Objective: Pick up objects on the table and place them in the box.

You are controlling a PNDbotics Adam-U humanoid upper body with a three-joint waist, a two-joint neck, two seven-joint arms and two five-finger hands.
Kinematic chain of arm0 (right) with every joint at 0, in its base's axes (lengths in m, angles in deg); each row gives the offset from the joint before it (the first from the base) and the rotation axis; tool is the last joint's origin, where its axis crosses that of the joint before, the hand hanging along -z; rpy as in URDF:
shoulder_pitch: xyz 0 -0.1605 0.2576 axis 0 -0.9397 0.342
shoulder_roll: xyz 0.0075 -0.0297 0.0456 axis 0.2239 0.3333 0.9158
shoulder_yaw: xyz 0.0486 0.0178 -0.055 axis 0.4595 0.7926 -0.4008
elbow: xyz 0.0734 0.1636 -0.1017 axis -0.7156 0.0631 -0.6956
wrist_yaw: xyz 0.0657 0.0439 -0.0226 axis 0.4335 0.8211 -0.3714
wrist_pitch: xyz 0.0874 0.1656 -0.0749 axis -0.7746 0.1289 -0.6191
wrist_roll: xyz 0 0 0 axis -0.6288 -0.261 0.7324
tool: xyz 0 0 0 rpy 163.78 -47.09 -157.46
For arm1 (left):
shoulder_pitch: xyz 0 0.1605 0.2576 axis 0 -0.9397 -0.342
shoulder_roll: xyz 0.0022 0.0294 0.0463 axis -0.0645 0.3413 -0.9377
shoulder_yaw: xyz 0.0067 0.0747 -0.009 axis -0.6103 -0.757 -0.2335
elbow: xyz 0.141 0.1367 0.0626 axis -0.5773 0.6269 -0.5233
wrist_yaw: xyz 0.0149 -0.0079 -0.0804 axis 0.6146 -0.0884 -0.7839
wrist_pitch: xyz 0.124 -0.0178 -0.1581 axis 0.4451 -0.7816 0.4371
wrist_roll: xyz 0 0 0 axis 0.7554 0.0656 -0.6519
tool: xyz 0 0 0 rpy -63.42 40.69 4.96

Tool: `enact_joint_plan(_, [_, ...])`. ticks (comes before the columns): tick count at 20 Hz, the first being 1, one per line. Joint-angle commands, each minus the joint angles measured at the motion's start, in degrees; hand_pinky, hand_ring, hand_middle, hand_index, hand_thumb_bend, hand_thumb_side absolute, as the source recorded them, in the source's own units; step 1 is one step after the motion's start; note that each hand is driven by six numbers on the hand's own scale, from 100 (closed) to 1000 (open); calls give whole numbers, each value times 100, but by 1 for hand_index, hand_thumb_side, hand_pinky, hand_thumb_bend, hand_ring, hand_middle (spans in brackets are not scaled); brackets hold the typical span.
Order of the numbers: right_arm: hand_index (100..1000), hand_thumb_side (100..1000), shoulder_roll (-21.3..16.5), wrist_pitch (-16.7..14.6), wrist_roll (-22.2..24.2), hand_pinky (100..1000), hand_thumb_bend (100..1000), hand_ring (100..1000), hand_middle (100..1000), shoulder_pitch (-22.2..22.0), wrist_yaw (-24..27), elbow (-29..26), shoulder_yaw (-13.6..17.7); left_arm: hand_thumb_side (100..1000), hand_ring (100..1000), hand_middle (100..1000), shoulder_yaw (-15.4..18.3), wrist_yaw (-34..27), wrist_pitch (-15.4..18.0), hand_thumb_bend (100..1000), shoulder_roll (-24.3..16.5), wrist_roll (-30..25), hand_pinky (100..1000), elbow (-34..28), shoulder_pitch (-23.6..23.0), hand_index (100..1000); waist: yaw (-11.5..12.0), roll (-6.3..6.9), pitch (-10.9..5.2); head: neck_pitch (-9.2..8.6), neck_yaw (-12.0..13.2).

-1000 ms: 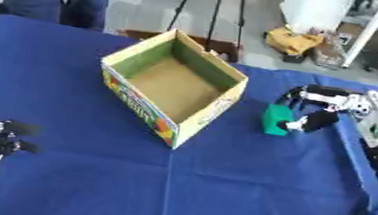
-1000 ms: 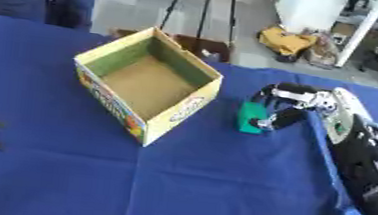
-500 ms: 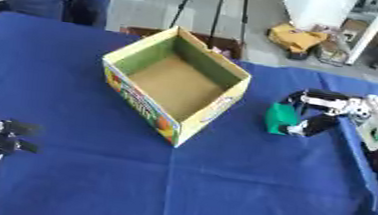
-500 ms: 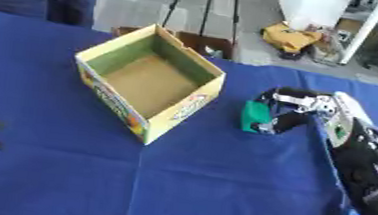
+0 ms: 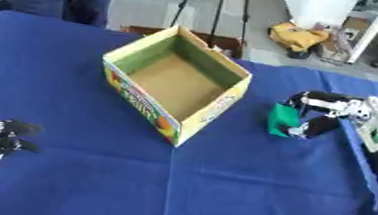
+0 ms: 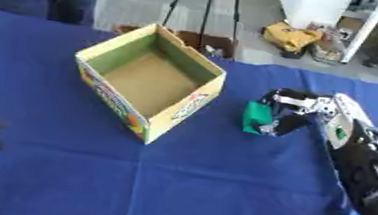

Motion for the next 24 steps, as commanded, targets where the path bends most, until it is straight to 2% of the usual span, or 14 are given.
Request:
enact_joint_plan(1, [789,497,-64,-129,-9,685,200,738,729,42,-79,-34,31,1000,788,577,29,16,19,397,-56,-3,614,-90,92,620,2,33,-62,-33,15])
enact_joint_plan(3, [751,463,-48,-139,-105,671,131,720,685,36,-90,-35,35,1000,788,577,29,17,19,397,-55,-3,614,-90,93,620,4,32,-58,-35,17])
enact_joint_plan(4, [707,419,-43,-142,-161,654,100,699,634,35,-93,-40,40,1000,788,577,29,17,19,397,-54,-4,614,-90,93,620,5,31,-56,-36,19])
enact_joint_plan(6, [615,308,-41,-134,-324,621,100,657,552,36,-74,-83,73,1000,788,577,31,18,18,398,-53,-2,614,-88,93,620,2,27,-54,-37,24])
enact_joint_plan(10, [488,215,-78,-56,-712,597,100,621,493,37,46,-225,150,1000,787,577,36,20,16,400,-53,2,614,-85,90,619,-16,19,-59,-37,38])
enact_joint_plan(16, [468,191,-202,-29,-1208,600,100,621,490,18,177,-454,91,1000,787,577,48,22,8,403,-58,11,615,-76,80,619,-86,-2,-88,-36,66])
enact_joint_plan(24, [463,131,-496,-90,-1320,599,100,625,490,17,480,-893,73,1000,787,577,76,16,-10,410,-74,31,616,-59,39,619,-208,-50,-186,-38,136])
